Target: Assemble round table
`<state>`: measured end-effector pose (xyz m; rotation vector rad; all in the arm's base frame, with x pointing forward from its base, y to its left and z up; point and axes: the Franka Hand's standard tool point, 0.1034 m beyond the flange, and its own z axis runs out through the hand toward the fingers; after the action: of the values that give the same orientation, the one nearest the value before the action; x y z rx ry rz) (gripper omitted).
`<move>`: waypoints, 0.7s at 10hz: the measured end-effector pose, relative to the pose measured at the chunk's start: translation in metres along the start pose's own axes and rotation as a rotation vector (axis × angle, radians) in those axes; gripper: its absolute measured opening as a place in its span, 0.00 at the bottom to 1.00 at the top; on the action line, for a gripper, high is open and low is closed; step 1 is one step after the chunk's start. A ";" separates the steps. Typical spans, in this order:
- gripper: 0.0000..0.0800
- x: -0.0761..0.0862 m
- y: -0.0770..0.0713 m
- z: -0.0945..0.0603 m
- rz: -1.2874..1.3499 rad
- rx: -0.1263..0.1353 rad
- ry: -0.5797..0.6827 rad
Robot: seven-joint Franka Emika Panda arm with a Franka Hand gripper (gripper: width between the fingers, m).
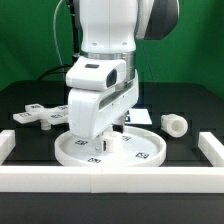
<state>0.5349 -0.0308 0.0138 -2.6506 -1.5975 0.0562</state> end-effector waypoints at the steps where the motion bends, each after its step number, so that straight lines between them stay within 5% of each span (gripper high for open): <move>1: 0.78 0.000 0.000 0.000 0.000 0.000 0.000; 2: 0.78 0.000 0.000 0.000 0.000 0.000 0.000; 3: 0.56 0.000 0.000 0.000 0.000 0.000 0.000; 4: 0.51 0.000 0.000 0.000 0.000 0.000 0.000; 7: 0.51 0.000 0.000 0.000 0.000 0.000 0.000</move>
Offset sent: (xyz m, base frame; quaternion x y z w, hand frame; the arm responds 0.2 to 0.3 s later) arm 0.0000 0.0000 0.0000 0.0000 0.0000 0.0000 1.0000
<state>0.5350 -0.0310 0.0139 -2.6506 -1.5982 0.0562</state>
